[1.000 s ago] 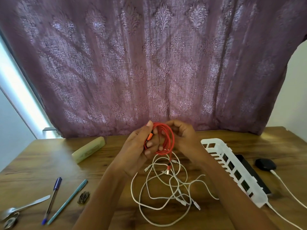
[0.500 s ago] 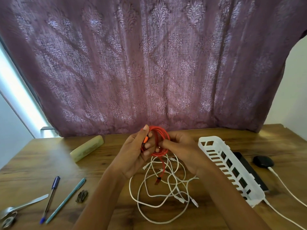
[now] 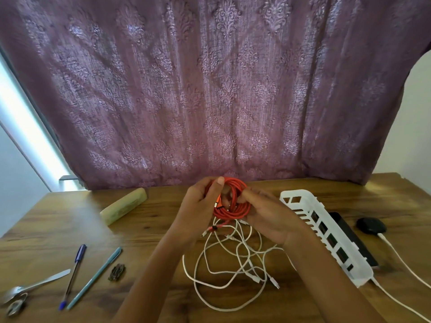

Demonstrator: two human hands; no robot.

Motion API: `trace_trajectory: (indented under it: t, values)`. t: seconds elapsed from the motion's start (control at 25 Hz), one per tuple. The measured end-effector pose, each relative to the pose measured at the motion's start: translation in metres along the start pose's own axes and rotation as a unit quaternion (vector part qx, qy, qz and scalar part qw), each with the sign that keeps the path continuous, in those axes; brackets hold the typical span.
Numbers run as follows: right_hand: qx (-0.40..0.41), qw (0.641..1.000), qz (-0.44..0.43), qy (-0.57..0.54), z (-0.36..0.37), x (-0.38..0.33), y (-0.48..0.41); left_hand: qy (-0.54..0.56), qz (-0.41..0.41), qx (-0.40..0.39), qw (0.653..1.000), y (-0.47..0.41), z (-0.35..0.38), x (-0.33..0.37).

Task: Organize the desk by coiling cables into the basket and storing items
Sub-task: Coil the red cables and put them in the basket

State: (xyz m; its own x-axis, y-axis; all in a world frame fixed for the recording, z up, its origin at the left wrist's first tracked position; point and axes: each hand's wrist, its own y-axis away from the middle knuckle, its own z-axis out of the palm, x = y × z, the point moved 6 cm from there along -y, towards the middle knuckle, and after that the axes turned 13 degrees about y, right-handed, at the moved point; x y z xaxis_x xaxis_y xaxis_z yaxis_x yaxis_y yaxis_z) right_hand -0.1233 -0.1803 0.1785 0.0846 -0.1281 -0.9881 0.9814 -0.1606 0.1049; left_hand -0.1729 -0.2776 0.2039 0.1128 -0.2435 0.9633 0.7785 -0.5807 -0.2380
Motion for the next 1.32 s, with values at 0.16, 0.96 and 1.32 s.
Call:
trace_trajectory:
  t: [0.16, 0.96, 1.32]
  values:
    - [-0.013, 0.999, 0.02, -0.023, 0.004, -0.005, 0.002, -0.001, -0.002, 0.033, 0.999, -0.003, 0.003, -0.003]
    - [0.189, 0.934, -0.094, 0.289, -0.007, -0.029, 0.015, 0.021, 0.044, 0.061, 0.997, -0.009, -0.003, -0.01]
    - [0.18, 0.957, -0.078, 0.213, -0.037, -0.053, 0.019, -0.019, 0.053, 0.123, 0.991, -0.01, -0.02, -0.016]
